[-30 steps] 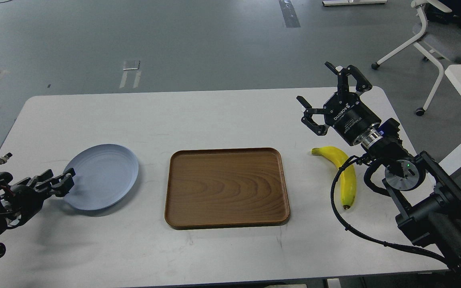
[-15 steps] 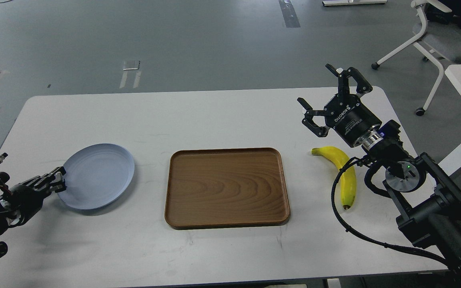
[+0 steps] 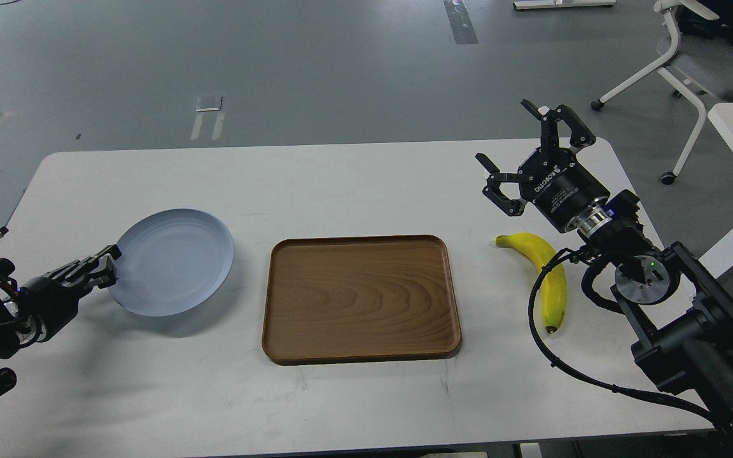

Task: Place banana on plate with both arms
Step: 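Lift the blue plate with the left gripper and set it on the wooden tray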

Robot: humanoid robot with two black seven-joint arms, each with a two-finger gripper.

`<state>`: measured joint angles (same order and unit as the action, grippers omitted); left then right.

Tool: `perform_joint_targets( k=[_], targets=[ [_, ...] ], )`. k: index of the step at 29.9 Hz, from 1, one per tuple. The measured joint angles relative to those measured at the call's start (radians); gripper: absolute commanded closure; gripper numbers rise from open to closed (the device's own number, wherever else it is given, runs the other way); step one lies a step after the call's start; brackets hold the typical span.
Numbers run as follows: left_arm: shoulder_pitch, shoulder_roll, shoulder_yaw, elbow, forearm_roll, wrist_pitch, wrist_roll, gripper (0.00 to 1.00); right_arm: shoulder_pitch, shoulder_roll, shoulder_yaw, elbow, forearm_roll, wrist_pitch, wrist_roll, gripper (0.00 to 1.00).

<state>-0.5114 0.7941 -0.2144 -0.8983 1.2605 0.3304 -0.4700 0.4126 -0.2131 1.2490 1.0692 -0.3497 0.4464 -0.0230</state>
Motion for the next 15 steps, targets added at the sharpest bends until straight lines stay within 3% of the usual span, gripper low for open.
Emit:
perform_joint_targets(
  k=[6,15],
  targets=[
    [-0.038,0.023,0.002,-0.102,0.042,0.032,-0.007,1.0,-0.001,-0.005,0.004,0.0,0.0,0.0,0.0,0.0],
    [-0.139,-0.081,0.078,-0.1,0.222,0.028,0.007,1.0,-0.005,-0.006,0.004,0.0,0.0,-0.002,0.0,0.0]
  ],
)
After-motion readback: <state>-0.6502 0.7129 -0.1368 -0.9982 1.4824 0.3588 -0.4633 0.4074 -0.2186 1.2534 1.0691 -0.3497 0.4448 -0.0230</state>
